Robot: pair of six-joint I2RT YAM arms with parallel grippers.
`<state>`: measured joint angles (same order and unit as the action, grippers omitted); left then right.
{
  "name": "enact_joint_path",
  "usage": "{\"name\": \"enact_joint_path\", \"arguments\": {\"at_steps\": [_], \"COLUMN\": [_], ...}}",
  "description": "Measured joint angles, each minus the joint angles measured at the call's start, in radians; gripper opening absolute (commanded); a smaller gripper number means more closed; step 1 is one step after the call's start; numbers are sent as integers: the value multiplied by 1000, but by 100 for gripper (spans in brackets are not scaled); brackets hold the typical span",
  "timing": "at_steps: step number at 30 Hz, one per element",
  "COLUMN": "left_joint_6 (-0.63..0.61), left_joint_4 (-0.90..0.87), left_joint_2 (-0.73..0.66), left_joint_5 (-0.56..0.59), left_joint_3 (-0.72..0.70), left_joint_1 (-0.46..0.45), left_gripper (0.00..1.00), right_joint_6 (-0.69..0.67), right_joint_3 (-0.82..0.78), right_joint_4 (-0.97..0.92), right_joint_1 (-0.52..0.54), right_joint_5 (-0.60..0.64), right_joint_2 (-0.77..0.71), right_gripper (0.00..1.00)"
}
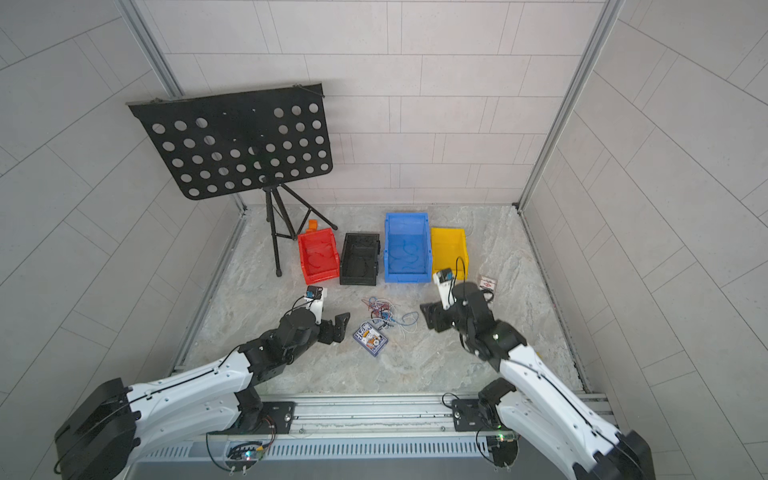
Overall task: Untangle and sort cables by color
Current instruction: Pick up the distractor from the center of the board.
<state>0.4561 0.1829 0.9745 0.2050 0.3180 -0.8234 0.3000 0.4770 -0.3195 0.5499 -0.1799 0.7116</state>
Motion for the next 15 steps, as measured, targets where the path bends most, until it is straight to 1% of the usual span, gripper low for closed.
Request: {"name": "enact_joint_path", "arguments": {"at_steps": [2, 3, 6, 8, 10, 15], "left_joint_6": [2, 2, 0, -2, -3, -8], "left_joint_4": [2, 5, 13, 14, 13, 3], "left_joint_2": [-5, -5, -2, 0, -1, -24], "left_joint_5": [-1, -1, 11, 24, 32, 31], "left_joint_3": [0, 0, 0, 0, 0, 0], "left_joint_1": [0, 0, 0, 0, 0, 0], "left_gripper": [94, 95, 96, 97, 99, 100], "right_joint_6": [37, 53, 98, 116, 121, 120], "right_joint_3": [-89, -119, -173, -172, -163, -106], "right_joint_4": [8, 18, 31, 58, 94, 207], "right_joint_1": [111, 145, 251, 335, 400, 517], "right_joint_5": [-5, -6, 19, 60, 101, 189], "right_joint_2": [-82, -97, -80, -36, 23, 256], "right_gripper": [77, 78, 82, 84, 84, 87]}}
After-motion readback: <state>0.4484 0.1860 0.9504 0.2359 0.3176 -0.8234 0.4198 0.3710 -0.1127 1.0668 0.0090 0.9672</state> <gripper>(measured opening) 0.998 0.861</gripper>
